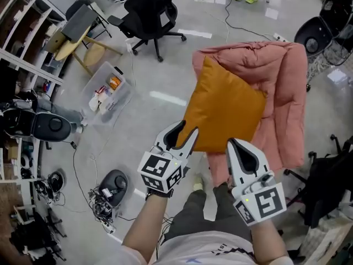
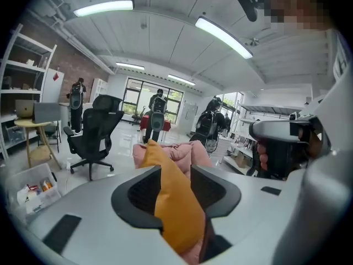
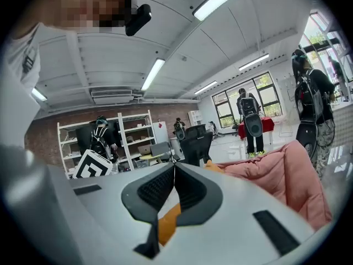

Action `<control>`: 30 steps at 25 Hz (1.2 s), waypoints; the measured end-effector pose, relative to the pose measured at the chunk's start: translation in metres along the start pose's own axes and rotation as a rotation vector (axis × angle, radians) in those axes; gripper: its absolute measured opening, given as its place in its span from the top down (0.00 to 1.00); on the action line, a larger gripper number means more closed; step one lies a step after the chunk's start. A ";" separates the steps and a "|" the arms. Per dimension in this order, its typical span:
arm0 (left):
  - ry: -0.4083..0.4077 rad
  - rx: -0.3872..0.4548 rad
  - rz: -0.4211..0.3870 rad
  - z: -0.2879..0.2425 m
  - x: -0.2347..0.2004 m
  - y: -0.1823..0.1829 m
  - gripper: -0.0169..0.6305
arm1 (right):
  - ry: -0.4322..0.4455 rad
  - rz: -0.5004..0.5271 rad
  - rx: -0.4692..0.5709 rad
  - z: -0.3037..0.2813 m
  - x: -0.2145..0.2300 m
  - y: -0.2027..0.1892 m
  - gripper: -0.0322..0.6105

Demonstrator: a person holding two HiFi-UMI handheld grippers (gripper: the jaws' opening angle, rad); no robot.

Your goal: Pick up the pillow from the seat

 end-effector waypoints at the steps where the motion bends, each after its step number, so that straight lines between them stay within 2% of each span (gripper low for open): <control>1: -0.003 -0.005 0.004 -0.003 -0.008 -0.005 0.72 | -0.011 -0.003 -0.002 -0.003 -0.002 -0.005 0.93; 13: -0.040 -0.106 0.049 -0.046 -0.082 -0.073 0.40 | -0.115 -0.010 -0.033 -0.026 -0.008 -0.050 0.93; 25: -0.089 -0.224 0.133 -0.079 -0.109 -0.109 0.37 | -0.182 -0.015 -0.068 -0.032 0.002 -0.075 0.93; 30: -0.125 -0.278 0.206 -0.091 -0.116 -0.121 0.36 | -0.198 -0.026 -0.083 -0.030 0.010 -0.083 0.93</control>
Point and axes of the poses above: the fingertips, and each gripper's own axes: z backward along the fingers, x to its right, y out of its top, the point moved 3 cm from there along z, backward along the fingers, and after that the axes turned 14 degrees about -y, right-handed, at the moved point
